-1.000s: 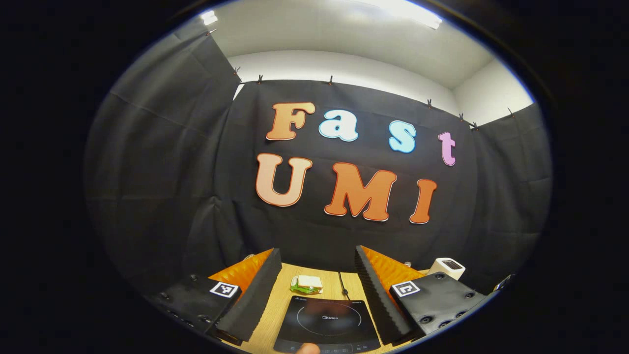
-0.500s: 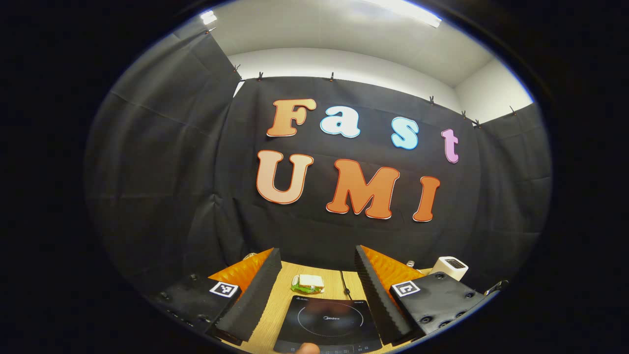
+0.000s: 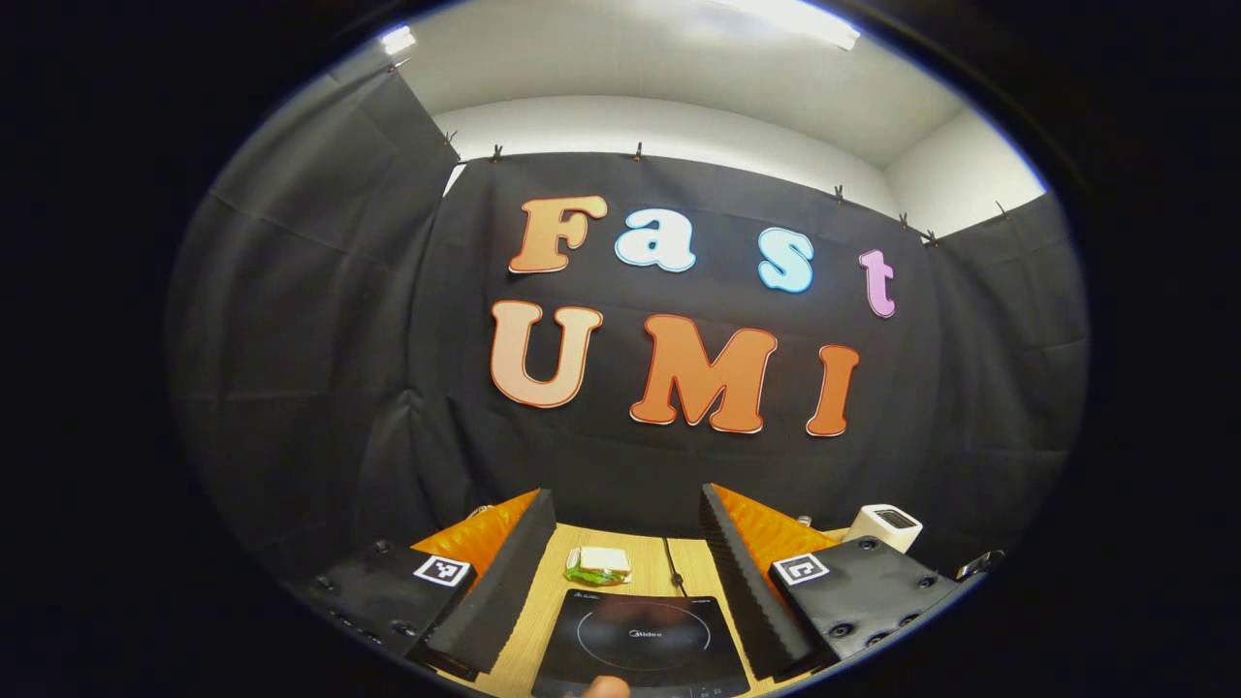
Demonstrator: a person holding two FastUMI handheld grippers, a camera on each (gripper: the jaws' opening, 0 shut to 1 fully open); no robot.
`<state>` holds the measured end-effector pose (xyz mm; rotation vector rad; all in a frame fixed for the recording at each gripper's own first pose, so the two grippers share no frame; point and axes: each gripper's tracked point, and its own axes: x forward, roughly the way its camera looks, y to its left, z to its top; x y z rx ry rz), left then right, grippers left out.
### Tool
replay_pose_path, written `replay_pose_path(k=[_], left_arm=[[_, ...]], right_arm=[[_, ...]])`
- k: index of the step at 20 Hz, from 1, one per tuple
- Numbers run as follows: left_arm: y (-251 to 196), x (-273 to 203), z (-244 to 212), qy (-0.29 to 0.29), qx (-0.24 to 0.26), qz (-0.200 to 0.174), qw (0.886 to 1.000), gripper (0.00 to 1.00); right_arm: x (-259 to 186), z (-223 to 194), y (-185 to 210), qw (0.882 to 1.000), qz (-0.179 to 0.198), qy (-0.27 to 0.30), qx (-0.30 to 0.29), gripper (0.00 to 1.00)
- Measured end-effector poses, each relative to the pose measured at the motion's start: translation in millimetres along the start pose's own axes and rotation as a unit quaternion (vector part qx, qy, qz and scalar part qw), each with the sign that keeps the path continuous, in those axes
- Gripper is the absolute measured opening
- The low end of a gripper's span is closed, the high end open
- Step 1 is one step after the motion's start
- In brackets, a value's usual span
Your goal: First push the handle of the pot to place it horizontally, then grasp the pot with both hands and set it on the induction cooktop.
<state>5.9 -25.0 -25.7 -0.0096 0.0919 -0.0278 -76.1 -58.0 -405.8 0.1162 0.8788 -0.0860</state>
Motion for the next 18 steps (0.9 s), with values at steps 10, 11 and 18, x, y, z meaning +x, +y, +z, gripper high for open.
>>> replay_pose_path(k=[10, 11, 18], left_arm=[[-5.0, 2.5, 4.5, -0.008, 0.009, 0.001, 1.000, 0.98], [-6.0, 1.7, 4.2, -0.008, 0.009, 0.000, 1.000, 0.98], [-13.1, 3.8, 4.2, -0.010, 0.014, -0.002, 1.000, 0.98]], right_arm=[[11.5, 15.0, -18.8, 1.000, -0.015, -0.006, 0.027, 0.00], [13.2, 17.2, -20.5, 0.999, -0.017, -0.007, 0.027, 0.00], [21.1, 27.2, -29.3, 0.999, -0.019, -0.008, 0.042, 0.00]])
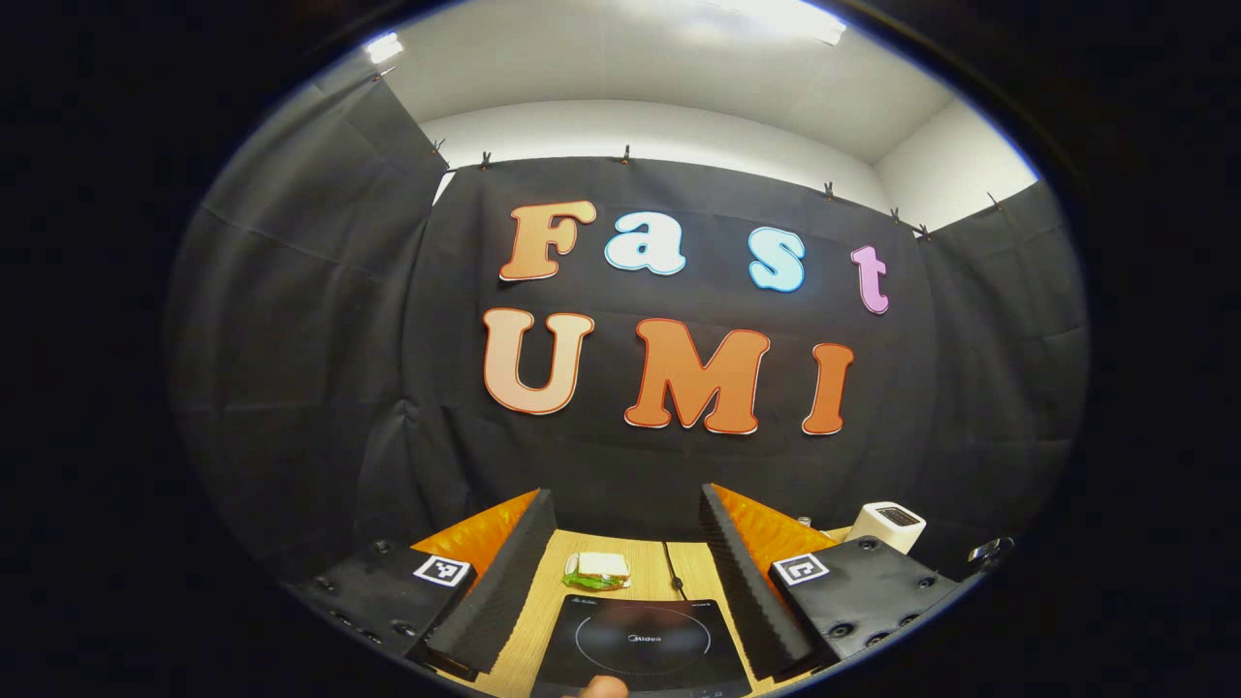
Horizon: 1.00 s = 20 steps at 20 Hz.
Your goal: First push the handle of the pot to place it horizontally, then grasp the pot with both hands and set it on the induction cooktop.
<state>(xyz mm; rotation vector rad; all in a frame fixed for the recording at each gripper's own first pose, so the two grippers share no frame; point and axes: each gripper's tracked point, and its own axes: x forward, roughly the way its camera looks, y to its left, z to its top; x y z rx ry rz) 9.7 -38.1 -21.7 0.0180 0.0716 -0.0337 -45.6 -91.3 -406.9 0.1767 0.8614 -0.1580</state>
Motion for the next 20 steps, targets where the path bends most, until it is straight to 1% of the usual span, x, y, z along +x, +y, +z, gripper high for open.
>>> replay_pose_path(k=[8, 20], left_arm=[[-9.1, 3.2, 2.1, -0.003, 0.005, -0.004, 1.000, 0.98], [-20.4, 10.4, 4.4, -0.015, 0.021, -0.005, 1.000, 0.98]], right_arm=[[12.3, 17.2, -13.5, 1.000, -0.011, -0.006, 0.014, 0.00], [38.0, 47.9, -30.6, 0.999, -0.017, -0.007, 0.043, 0.00]])
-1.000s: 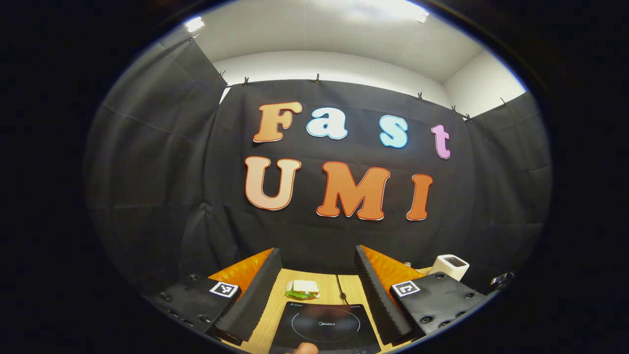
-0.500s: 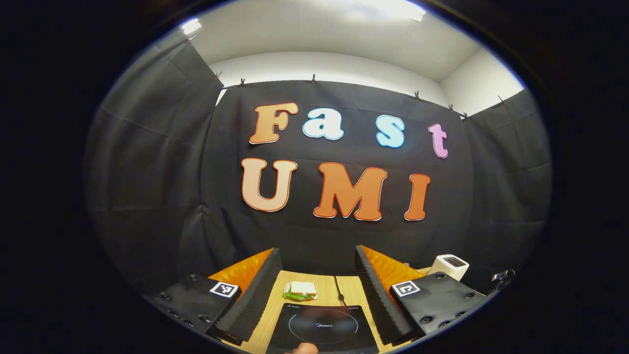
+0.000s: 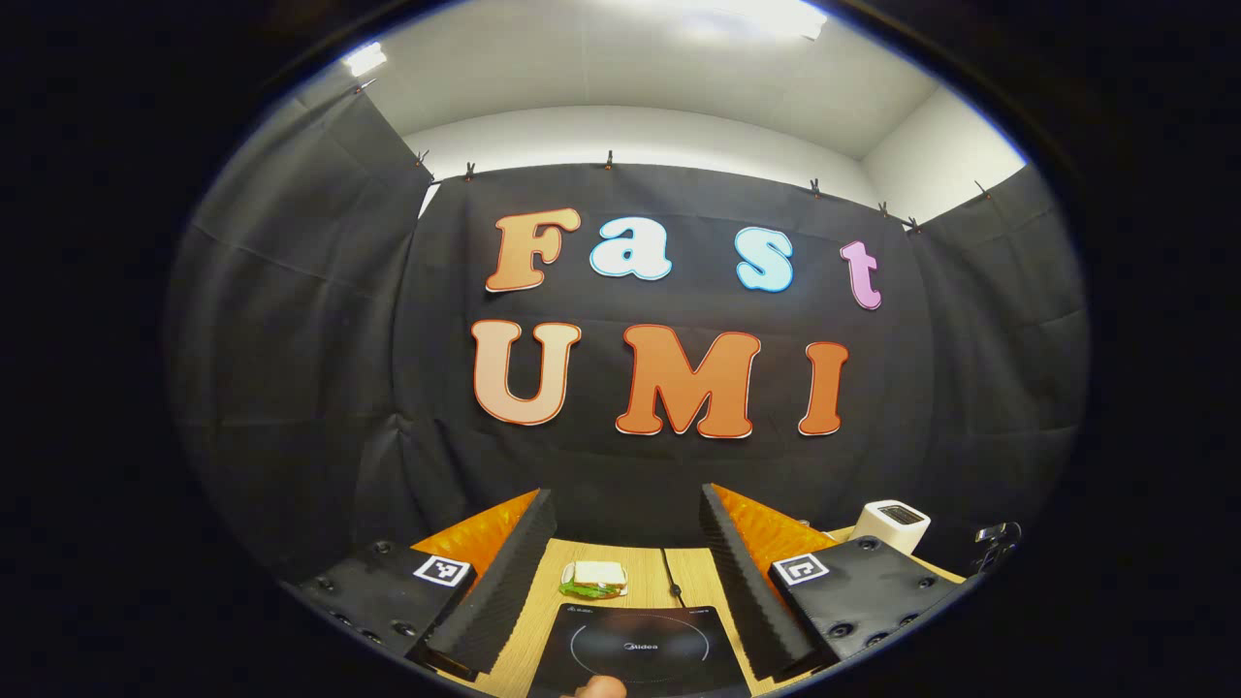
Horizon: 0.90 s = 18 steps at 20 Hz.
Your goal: First push the handle of the pot to place it horizontally, then grasp the pot with both hands and set it on the induction cooktop.
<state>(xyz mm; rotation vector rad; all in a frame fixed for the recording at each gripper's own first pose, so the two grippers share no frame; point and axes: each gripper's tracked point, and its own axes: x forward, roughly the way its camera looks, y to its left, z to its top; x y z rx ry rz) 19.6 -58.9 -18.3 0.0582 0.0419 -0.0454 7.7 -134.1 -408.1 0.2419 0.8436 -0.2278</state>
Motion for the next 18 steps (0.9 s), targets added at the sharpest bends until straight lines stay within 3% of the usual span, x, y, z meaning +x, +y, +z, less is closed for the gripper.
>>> replay_pose_path(k=[18], left_arm=[[-25.0, 15.6, 1.2, -0.002, -0.010, -0.017, 1.000, 0.98]], right_arm=[[20.9, 21.5, -17.8, 1.000, 0.004, 0.004, 0.019, 0.00]])
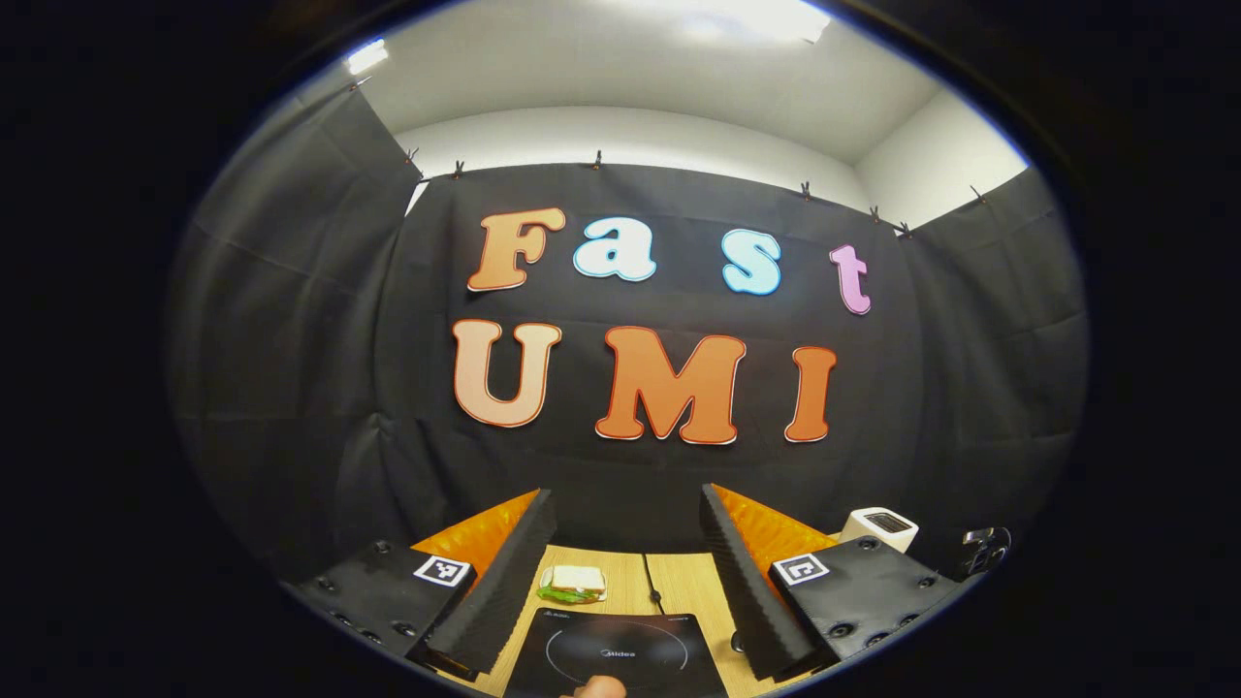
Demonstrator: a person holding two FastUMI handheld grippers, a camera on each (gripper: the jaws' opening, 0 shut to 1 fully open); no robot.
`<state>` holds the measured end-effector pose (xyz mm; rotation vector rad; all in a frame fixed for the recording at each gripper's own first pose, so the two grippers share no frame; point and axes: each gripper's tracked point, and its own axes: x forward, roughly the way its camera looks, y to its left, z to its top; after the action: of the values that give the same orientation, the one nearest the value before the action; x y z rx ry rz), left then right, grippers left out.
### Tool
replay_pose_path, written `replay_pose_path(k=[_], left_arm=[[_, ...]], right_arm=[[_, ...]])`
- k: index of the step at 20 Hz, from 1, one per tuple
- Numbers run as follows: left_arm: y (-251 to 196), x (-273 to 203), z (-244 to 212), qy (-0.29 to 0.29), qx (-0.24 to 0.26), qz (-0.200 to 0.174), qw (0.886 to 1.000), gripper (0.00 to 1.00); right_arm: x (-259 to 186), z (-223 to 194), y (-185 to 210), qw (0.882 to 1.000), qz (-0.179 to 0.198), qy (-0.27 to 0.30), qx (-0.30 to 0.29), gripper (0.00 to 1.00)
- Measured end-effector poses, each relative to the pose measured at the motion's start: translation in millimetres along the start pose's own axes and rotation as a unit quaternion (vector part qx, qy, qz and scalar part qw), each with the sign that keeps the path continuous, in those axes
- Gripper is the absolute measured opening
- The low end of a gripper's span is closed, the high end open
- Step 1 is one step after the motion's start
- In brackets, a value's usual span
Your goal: First push the handle of the pot to place it horizontally, then grasp the pot with both hands and set it on the induction cooktop.
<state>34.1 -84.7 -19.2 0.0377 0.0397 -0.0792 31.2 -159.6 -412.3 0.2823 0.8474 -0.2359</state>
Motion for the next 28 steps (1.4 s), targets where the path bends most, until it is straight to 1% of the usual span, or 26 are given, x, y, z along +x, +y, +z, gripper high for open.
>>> replay_pose_path(k=[4, 16, 28], left_arm=[[-3.0, 2.9, -1.1, 0.000, 0.001, 0.000, 1.000, 0.96], [-11.9, 12.7, -11.2, 0.009, 0.003, -0.005, 1.000, 0.98], [-6.3, 27.8, -31.5, 0.026, -0.006, -0.003, 1.000, 0.98]], right_arm=[[4.7, 3.0, -0.4, 1.000, 0.003, 0.002, 0.002, 0.00], [15.1, 14.3, -7.0, 1.000, -0.002, 0.007, 0.002, 0.00], [34.0, 31.0, -2.4, 1.000, -0.007, 0.006, -0.002, 0.00]])
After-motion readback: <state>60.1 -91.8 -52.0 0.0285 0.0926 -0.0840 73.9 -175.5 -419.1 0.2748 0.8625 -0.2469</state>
